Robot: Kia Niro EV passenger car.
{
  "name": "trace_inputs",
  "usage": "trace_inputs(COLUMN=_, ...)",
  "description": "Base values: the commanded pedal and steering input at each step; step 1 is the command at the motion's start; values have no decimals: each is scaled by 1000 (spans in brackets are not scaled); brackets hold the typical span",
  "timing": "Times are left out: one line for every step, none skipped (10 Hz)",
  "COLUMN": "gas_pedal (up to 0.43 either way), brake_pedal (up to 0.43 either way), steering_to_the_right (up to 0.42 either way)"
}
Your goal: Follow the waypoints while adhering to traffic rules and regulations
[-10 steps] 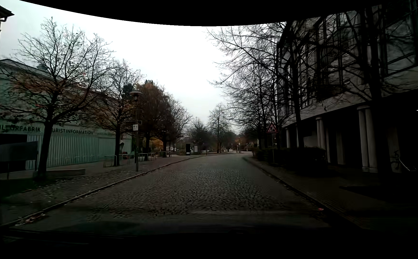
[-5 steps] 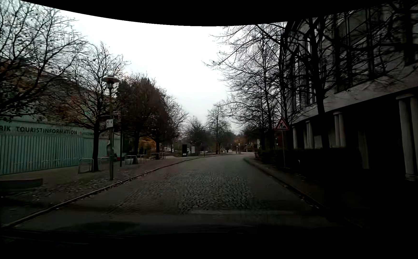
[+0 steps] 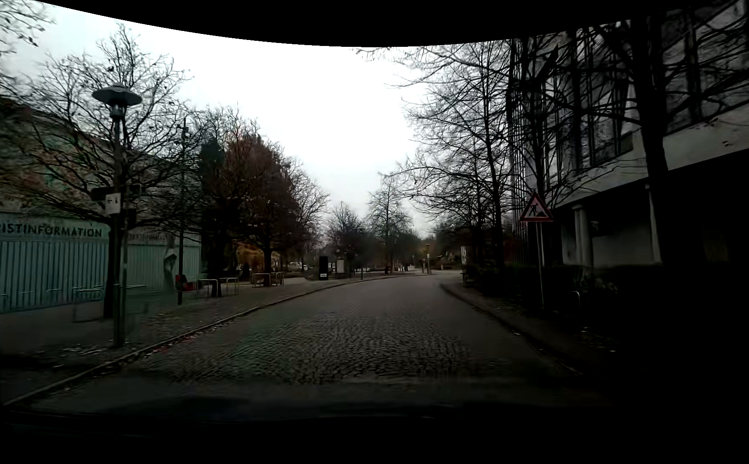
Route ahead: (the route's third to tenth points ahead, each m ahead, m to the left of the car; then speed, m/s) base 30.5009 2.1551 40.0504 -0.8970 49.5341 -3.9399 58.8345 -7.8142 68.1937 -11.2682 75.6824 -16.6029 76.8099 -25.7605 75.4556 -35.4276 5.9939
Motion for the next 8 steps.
trace_inputs(gas_pedal=150, brake_pedal=0, steering_to_the_right=7)
trace_inputs(gas_pedal=150, brake_pedal=0, steering_to_the_right=6)
trace_inputs(gas_pedal=150, brake_pedal=0, steering_to_the_right=6)
trace_inputs(gas_pedal=150, brake_pedal=0, steering_to_the_right=5)
trace_inputs(gas_pedal=150, brake_pedal=0, steering_to_the_right=5)
trace_inputs(gas_pedal=138, brake_pedal=0, steering_to_the_right=5)
trace_inputs(gas_pedal=138, brake_pedal=0, steering_to_the_right=5)
trace_inputs(gas_pedal=138, brake_pedal=0, steering_to_the_right=4)
